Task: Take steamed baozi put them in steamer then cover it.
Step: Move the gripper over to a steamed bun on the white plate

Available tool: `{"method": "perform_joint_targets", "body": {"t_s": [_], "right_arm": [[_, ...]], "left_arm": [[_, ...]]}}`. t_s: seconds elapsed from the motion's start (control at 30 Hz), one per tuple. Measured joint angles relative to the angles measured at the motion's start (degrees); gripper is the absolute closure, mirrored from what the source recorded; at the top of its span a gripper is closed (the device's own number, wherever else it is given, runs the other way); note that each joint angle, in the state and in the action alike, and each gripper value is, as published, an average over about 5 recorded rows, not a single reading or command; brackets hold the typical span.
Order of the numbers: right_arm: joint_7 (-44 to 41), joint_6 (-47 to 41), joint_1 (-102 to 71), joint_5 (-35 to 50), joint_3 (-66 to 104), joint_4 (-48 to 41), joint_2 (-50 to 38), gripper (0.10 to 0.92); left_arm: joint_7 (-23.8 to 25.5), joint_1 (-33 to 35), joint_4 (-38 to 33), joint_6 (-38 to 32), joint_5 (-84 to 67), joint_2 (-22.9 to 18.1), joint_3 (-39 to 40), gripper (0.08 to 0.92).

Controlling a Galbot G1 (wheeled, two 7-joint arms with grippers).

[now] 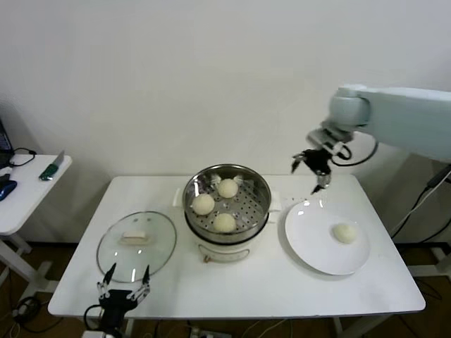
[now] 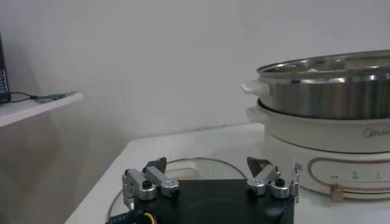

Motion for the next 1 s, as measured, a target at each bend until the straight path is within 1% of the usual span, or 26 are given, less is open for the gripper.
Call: {"method": "perform_joint_targets", "body": {"t_s": [0.17,0.37,0.63,1.0], "right_arm": [[0.8,-1.4,-4.4,-3.4,1.4,-1.9,-5.6,0.203],[1.8,-3.2,-12.0,-7.8,6.2,-4.5,-8.7,0.203],[3.7,-5.2,-21.8,-13.4,13.4,-8.3,-9.1,0.203],[4.8,-6.5,-31.5,-18.4,20.5,-13.5,-7.5,0.203]], "left_arm": [[0.1,-0.1,0.2,0.0,0.4,-0.4,0.4,0.177],[0.2,0.1,0.2,0.0,0.9,-0.6,0.5,0.177],[0.2,0.9,0.2,-0.2,1.1,-0.8,0.2,0.177],[0.0,1.0,0.7,-0.4,1.1,-0.9,0.1,0.177]]}}
